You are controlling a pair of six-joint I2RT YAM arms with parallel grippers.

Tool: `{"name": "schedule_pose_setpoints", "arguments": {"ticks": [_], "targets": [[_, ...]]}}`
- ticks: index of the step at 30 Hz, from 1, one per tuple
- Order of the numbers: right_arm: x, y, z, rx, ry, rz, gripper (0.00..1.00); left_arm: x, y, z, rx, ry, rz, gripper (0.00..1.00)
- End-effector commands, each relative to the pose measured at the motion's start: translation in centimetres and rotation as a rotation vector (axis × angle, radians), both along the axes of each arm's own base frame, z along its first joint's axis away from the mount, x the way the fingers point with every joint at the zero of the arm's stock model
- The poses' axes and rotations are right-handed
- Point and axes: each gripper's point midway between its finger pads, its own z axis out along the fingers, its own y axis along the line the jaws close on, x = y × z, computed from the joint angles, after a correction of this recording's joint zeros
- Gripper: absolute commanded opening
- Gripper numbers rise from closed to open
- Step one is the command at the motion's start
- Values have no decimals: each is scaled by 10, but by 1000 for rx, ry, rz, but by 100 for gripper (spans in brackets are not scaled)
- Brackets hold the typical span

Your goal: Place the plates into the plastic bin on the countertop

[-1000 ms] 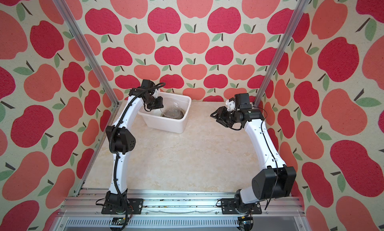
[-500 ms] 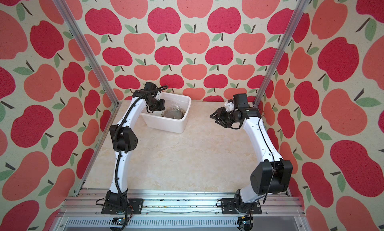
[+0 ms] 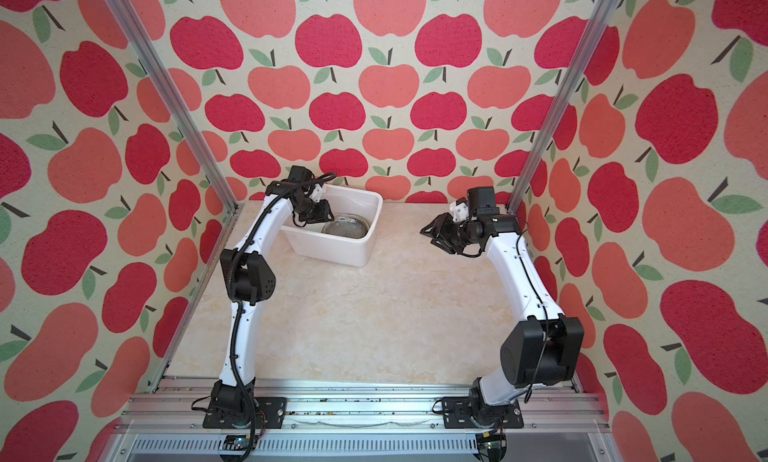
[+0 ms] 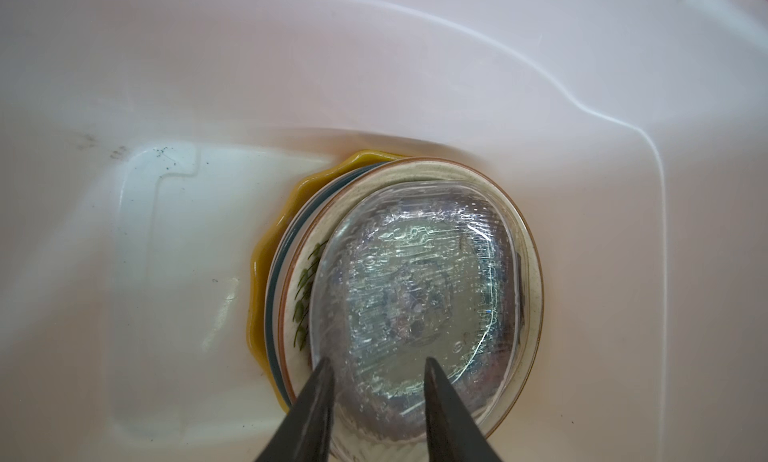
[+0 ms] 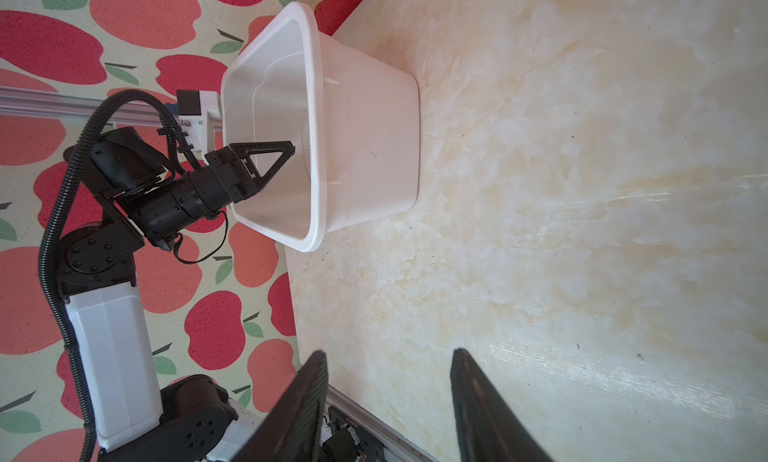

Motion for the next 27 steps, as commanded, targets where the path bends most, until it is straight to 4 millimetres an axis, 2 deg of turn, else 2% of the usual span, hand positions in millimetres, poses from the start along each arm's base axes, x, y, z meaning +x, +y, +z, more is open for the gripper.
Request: {"name": "schedule_pose_setpoints", "arguments": {"ticks": [1,4,10,14,17,20,22,24,27], "targets": [[4,-1,5,17,-9,-5,51,1,-2,1,-17,-1,-9,47],[5,-1,6,17,-11,-8,51,-2,-6,1,-19,5,-19,52],[4,-2,9,17,-21,-9,51,-9,-19,1,-32,16,-41,54],[2,-5,13,3,-35,-9,51,-7,-25,15,-64,-8,-32,57],[0,-14,20,-67,-73,8,52,-2,-23,48,-63,-89,-6,66],[1,-26,37,-163,-154,33,53,4,-14,96,-61,-222,24,74],[3,-33,52,-222,-241,58,55,4,-7,136,-99,-317,41,76],[5,-40,66,-274,-334,66,56,2,2,170,-155,-385,62,77],[8,-52,84,-336,-446,39,62,-13,22,217,-215,-483,98,78]]}}
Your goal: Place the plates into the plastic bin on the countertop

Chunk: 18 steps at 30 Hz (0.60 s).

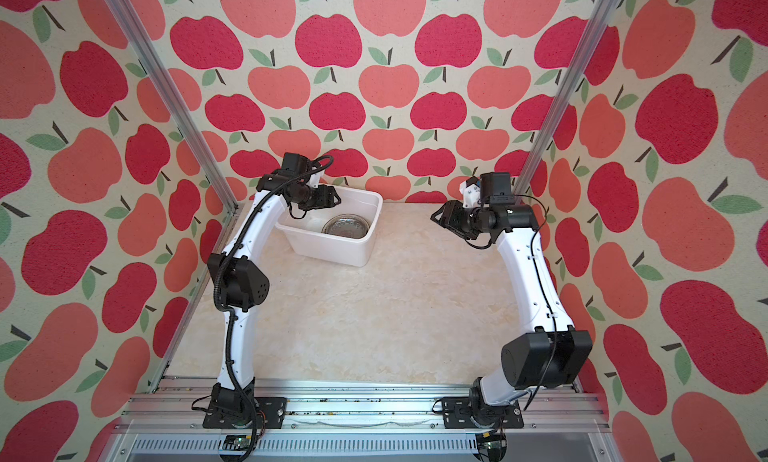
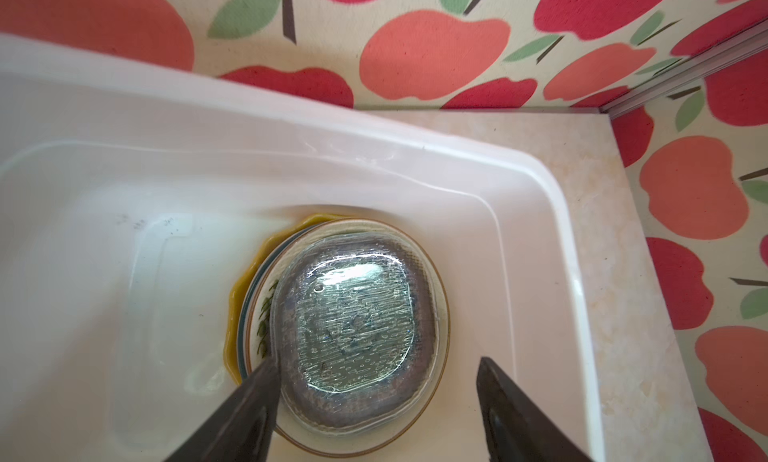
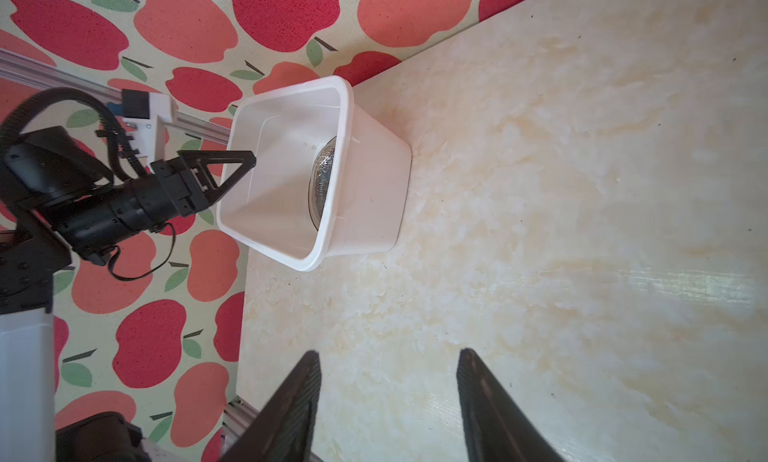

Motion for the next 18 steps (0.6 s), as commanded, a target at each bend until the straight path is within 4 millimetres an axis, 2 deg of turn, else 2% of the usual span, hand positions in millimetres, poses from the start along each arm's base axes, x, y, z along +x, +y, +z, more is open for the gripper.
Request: {"name": "schedule_pose_setpoints", "arguments": {"ticks": [1,4,6,8,10,13,14,18], "targets": [[-1,-21,24,-129,-173,-14,63,-15,28,93,-83,-228,52,78],[0,-38,24,-193,-233,-78,67,-47,48,124,-8,-368,60,80],[-1,-50,17,-246,-263,-115,69,-73,62,129,74,-450,73,87],[-3,-63,7,-315,-295,-151,70,-98,85,124,140,-514,136,98],[-6,-78,-4,-382,-344,-183,70,-125,117,113,151,-523,240,99],[-10,-89,-21,-459,-438,-194,70,-156,164,71,124,-416,403,99],[-10,-93,-28,-482,-459,-207,72,-166,174,60,121,-395,434,99],[-13,-106,-60,-556,-539,-254,74,-202,208,-12,175,-266,560,99]]}}
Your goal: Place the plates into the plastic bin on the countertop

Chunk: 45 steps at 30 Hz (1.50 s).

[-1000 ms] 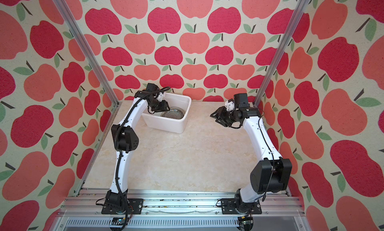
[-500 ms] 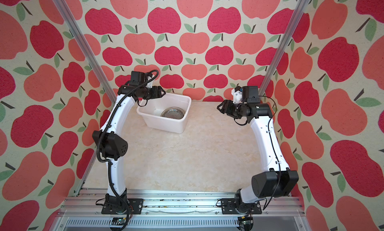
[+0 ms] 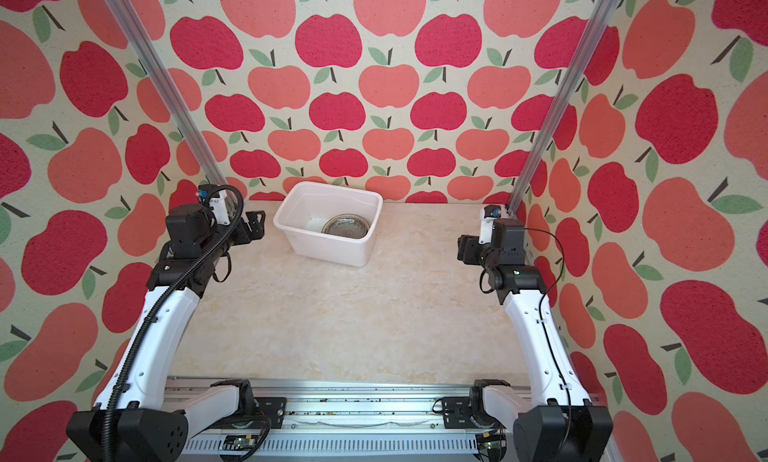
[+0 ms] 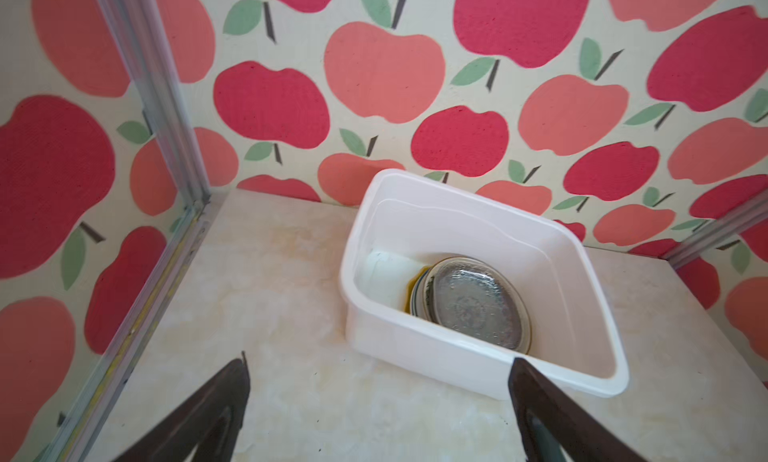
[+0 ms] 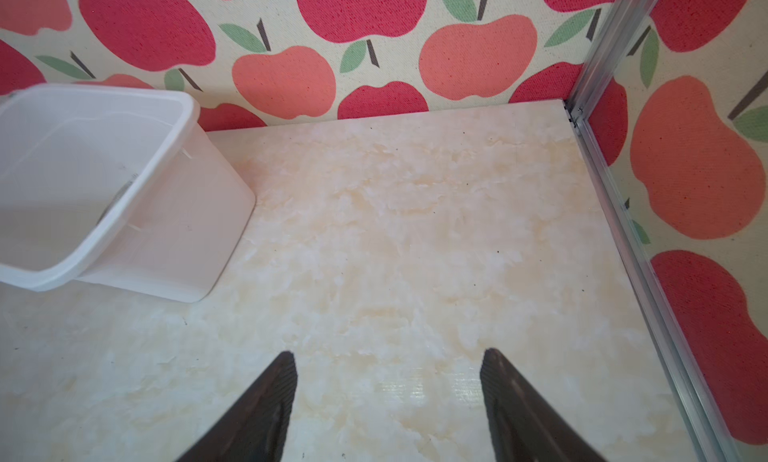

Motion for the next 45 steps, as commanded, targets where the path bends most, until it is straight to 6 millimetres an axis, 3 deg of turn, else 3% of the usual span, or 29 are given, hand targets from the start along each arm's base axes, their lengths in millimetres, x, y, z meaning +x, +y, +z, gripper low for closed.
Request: {"name": "schedule_pose_setpoints", "arguments": {"ticks": [1,4,9,14,18,29,35,36,37,39,42,45], "targets": [[13,-15,11,-113,-209,-32,74,-21,26,-48,-6,67,134,99],[11,-23,-17,-145,-259,-71,76,-42,46,-90,6,84,255,99],[4,-31,-69,-203,-203,-87,79,-64,65,-138,8,56,378,99],[1,-30,-108,-200,-166,-84,79,-57,62,-172,12,114,342,99],[5,-31,-129,-189,-140,-95,79,-43,65,-181,18,120,336,99],[46,-13,-141,-176,-145,-2,82,2,61,-207,39,86,230,99],[51,-19,-145,-166,-177,-9,84,30,65,-201,66,-4,169,99],[50,-20,-148,-164,-183,-16,88,32,64,-207,45,13,146,99],[49,-19,-150,-162,-196,-14,99,36,61,-207,51,10,127,99],[47,-18,-154,-162,-213,-4,99,39,50,-210,62,33,77,99],[44,-24,-156,-163,-239,-40,99,31,14,-222,154,-37,-71,99],[45,-25,-155,-166,-242,-48,99,28,30,-215,170,-97,39,99]]}}
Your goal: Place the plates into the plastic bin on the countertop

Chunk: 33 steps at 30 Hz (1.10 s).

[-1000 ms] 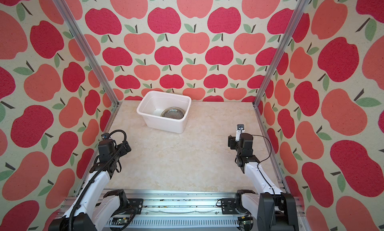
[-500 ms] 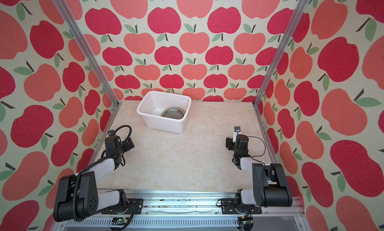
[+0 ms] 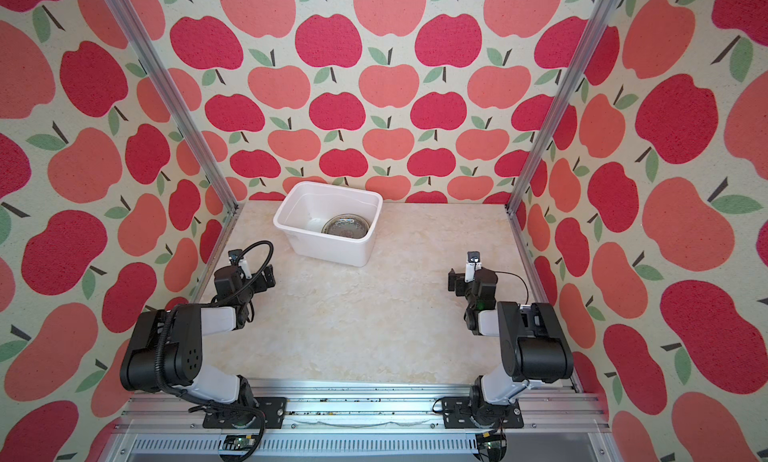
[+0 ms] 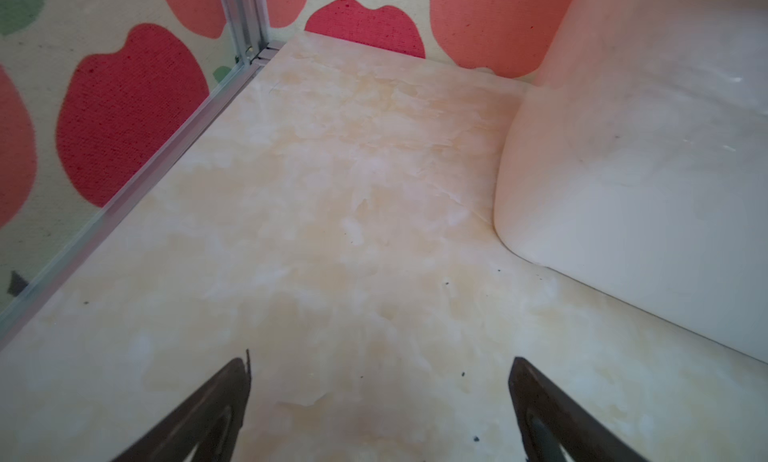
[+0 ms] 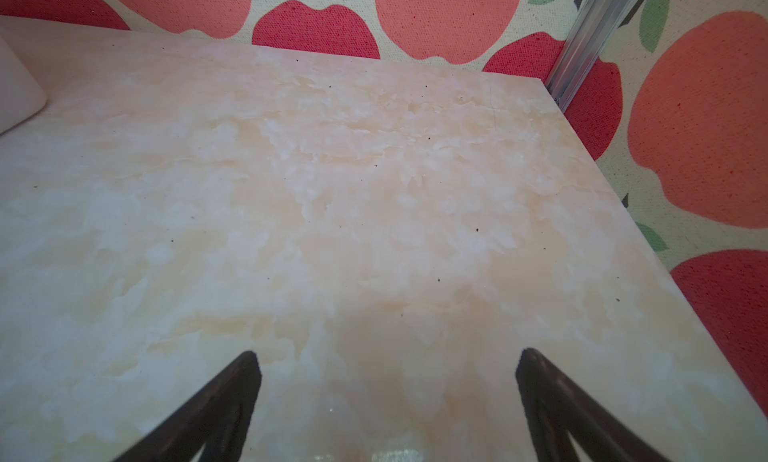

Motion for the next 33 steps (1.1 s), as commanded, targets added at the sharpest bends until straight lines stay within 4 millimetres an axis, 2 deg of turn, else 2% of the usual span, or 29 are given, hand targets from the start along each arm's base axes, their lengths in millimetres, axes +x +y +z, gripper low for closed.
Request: {"name": "schedule_pose_setpoints", "arguments": {"ticks": [1,12,33], "targets": [[7,-3,19,6,-84,-18,99,5,17,15,46,-91,77,99],[6,-3,18,4,-84,-19,99,7,11,13,103,-67,77,99],[7,-3,17,5,-76,-18,99,8,11,14,103,-71,76,99]]}}
